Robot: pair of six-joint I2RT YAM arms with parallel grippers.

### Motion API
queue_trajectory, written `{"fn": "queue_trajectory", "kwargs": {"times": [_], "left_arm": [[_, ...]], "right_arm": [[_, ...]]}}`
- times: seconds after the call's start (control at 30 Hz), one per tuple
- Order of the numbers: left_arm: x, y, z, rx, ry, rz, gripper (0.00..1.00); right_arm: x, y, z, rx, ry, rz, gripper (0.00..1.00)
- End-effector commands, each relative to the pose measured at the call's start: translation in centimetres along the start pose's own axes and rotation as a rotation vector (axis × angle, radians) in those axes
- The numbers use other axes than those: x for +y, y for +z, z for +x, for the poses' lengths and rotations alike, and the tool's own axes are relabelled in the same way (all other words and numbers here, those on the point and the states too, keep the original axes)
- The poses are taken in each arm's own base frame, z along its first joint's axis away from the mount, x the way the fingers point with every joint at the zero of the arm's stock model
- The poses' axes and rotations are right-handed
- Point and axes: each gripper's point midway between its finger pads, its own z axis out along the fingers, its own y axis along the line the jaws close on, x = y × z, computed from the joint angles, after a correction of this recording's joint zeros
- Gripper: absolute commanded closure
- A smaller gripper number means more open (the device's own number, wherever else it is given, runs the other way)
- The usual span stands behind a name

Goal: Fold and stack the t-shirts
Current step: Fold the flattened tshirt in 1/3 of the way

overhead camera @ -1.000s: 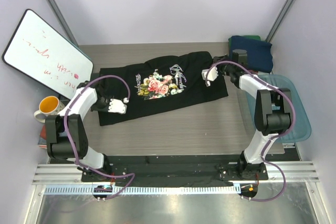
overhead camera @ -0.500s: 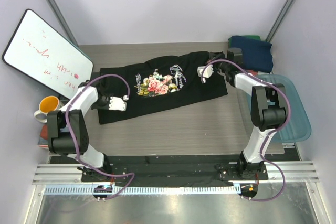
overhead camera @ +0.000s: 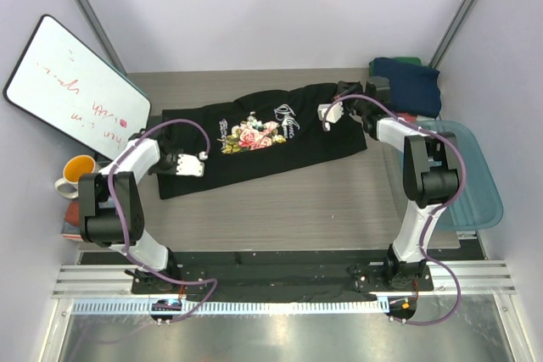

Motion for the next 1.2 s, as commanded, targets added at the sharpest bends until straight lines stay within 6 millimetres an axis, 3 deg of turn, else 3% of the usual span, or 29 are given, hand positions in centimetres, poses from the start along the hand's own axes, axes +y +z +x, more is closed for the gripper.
{"fn": "queue_trajectory", "kwargs": {"times": [0.0, 0.7, 0.73, 0.8, 0.87, 0.97, 1.03, 1.13, 1.17], "left_arm": [[0.9, 0.1, 0.9, 0.035, -0.023, -0.031, 1.00], [1.8, 2.1, 1.7, 0.091, -0.061, -0.054, 1.00], [1.6, 2.2, 1.8, 0.096, -0.062, -0.047, 0.97], [1.5, 2.5, 2.1, 0.124, -0.062, -0.034, 0.76], [1.4, 2.4, 2.6, 0.147, -0.079, -0.032, 0.64], [1.8, 2.1, 3.1, 0.176, -0.124, -0.049, 0.51], [3.0, 1.4, 3.5, 0.186, -0.161, -0.111, 0.50], [5.2, 0.1, 3.7, 0.168, -0.220, -0.208, 0.48], [5.8, -0.3, 3.5, 0.152, -0.234, -0.234, 0.48]], "right_arm": [[-4.0, 0.2, 0.5, 0.023, -0.039, 0.109, 0.99], [-3.8, 1.9, 1.0, 0.083, -0.028, 0.153, 0.98], [-3.8, 1.9, 0.9, 0.083, -0.031, 0.153, 0.95], [-3.2, 2.0, 1.0, 0.096, -0.025, 0.129, 0.63], [-2.8, 2.0, 1.1, 0.105, -0.019, 0.120, 0.32], [-2.7, 1.6, 1.8, 0.153, 0.012, 0.112, 0.25], [-2.9, 0.9, 2.7, 0.203, 0.068, 0.115, 0.25], [-2.3, -0.2, 3.6, 0.260, 0.177, 0.063, 0.30], [-0.2, -0.4, 3.3, 0.259, 0.229, -0.021, 0.37]]}}
